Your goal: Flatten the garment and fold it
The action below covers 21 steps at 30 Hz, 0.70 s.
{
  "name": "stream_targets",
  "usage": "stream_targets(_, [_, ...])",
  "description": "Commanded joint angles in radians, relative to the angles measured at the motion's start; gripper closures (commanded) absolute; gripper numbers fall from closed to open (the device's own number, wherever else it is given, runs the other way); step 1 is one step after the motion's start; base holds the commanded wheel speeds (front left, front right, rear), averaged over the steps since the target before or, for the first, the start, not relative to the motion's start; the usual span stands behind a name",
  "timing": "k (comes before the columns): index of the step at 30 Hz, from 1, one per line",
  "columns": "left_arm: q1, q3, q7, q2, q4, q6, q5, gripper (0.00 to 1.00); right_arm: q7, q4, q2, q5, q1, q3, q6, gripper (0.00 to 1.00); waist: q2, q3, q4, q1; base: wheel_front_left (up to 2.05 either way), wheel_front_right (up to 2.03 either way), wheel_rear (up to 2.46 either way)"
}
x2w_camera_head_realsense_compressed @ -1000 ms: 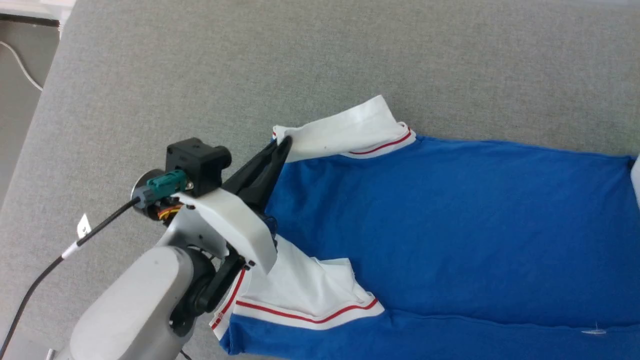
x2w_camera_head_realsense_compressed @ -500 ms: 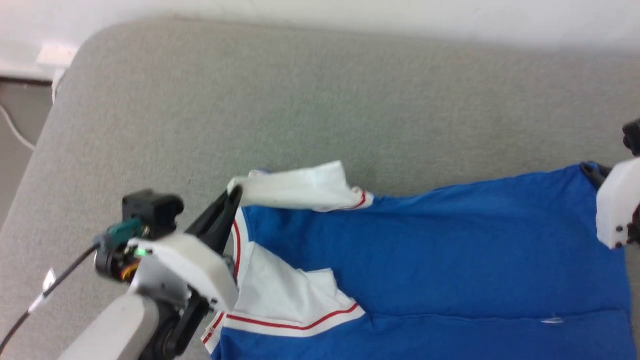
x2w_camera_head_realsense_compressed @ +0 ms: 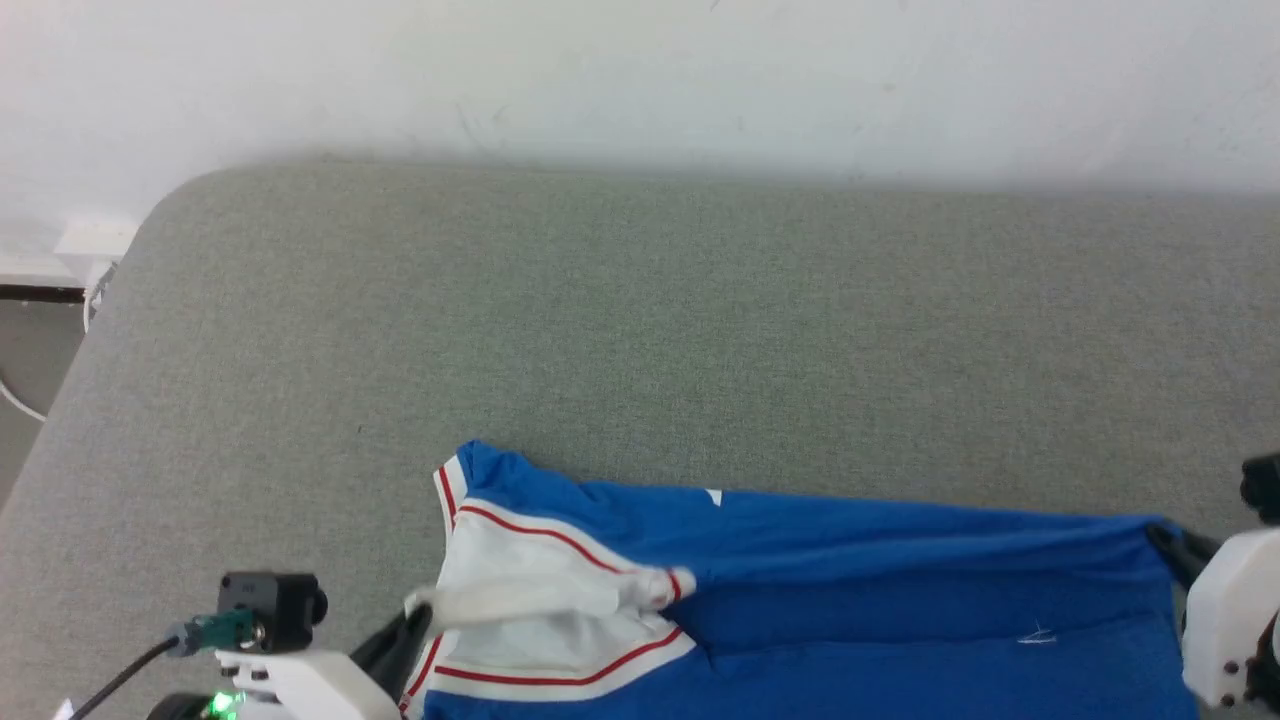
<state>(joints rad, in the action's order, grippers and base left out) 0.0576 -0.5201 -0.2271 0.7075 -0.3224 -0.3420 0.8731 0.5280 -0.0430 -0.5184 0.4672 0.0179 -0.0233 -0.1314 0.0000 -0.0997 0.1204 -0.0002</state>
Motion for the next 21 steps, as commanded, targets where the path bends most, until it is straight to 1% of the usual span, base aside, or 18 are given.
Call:
stream_targets(1, [0.017, -0.003, -0.012, 0.011, -0.003, -0.008, 0.007, 1.0, 0.007, 0.015, 0.016, -0.003, -0.019, 0.008, 0.001, 1.0, 0.0, 0.007, -0.004, 0.0002, 0.0, 0.0, 0.0])
stream_targets(3, [0.041, -0.02, -0.047, 0.032, 0.003, -0.012, 0.013, 1.0, 0.031, 0.036, 0.033, -0.008, -0.057, 0.017, 0.001, 1.0, 0.0, 0.005, -0.006, 0.0002, 0.0, 0.0, 0.0])
stream_targets(7, [0.046, -0.05, -0.078, 0.044, 0.032, -0.007, 0.004, 1.0, 0.086, 0.041, 0.025, -0.069, -0.11, 0.015, 0.001, 1.0, 0.0, -0.003, -0.006, 0.0002, 0.0, 0.0, 0.0])
stream_targets(11, [0.03, -0.08, -0.086, 0.024, 0.069, 0.018, -0.003, 1.0, 0.115, 0.036, 0.039, -0.102, -0.125, 0.005, 0.001, 1.0, 0.0, -0.014, -0.009, 0.0002, 0.0, 0.0, 0.0])
stream_targets(15, [0.004, -0.115, -0.094, -0.01, 0.12, 0.063, 0.002, 1.0, 0.134, 0.001, 0.04, -0.125, -0.127, -0.013, 0.001, 1.0, 0.0, -0.024, -0.009, 0.0002, 0.0, 0.0, 0.0])
stream_targets(18, [-0.023, -0.134, -0.091, -0.03, 0.179, 0.09, -0.008, 1.0, 0.123, -0.028, 0.045, -0.138, -0.115, -0.025, 0.001, 1.0, 0.0, -0.03, -0.009, 0.0002, 0.0, 0.0, 0.0])
stream_targets(19, [-0.032, -0.136, -0.085, -0.039, 0.197, 0.095, -0.011, 0.85, 0.113, -0.036, 0.052, -0.14, -0.108, -0.025, 0.001, 0.33, 0.0, -0.031, -0.01, 0.0002, 0.0, 0.0, 0.0])
stream_targets(20, [-0.039, -0.138, -0.079, -0.048, 0.212, 0.1, -0.013, 0.2, 0.105, -0.044, 0.059, -0.142, -0.101, -0.024, 0.001, 0.0, 0.0, -0.032, -0.01, 0.0002, 0.0, 0.0, 0.0])
stream_targets(21, [-0.045, -0.139, -0.072, -0.056, 0.227, 0.105, -0.013, 0.0, 0.096, -0.05, 0.066, -0.142, -0.096, -0.024, 0.001, 0.0, 0.0, -0.031, -0.01, 0.0002, 0.0, 0.0, 0.0])
